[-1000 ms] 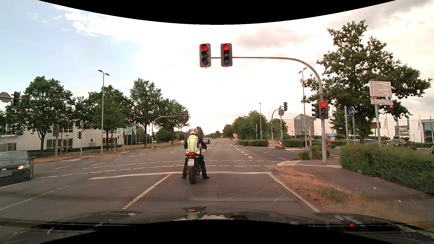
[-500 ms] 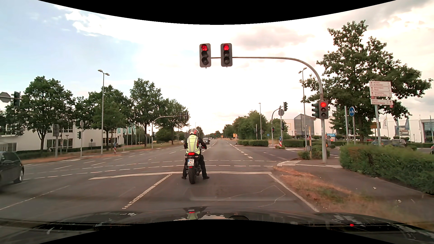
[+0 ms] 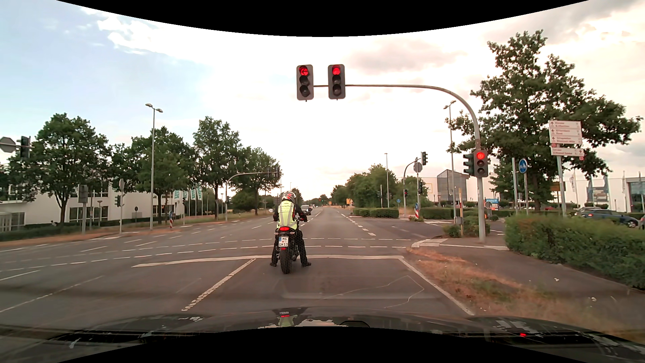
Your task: Follow the waypoints while adhering to traffic rules and regulations
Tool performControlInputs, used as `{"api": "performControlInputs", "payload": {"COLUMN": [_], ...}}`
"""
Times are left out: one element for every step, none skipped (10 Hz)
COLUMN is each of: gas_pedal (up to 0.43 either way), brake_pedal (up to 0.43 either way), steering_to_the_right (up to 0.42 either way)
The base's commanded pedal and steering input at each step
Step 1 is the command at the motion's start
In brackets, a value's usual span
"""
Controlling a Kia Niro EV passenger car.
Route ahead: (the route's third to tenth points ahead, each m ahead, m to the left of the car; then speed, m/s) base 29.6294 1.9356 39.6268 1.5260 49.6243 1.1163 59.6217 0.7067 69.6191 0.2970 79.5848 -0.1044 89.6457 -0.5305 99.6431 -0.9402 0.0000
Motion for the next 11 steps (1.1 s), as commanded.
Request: {"api": "performControlInputs", "payload": {"gas_pedal": [0.0, 0.0, 0.0, 0.0, 0.0, 0.0, 0.0, 0.0, 0.0, 0.0, 0.0], "brake_pedal": [0.0, 0.0, 0.0, 0.0, 0.0, 0.0, 0.0, 0.0, 0.0, 0.0, 0.0], "steering_to_the_right": [-0.002, -0.001, -0.001, -0.002, -0.002, -0.002, -0.002, -0.001, -0.001, -0.002, -0.001]}}
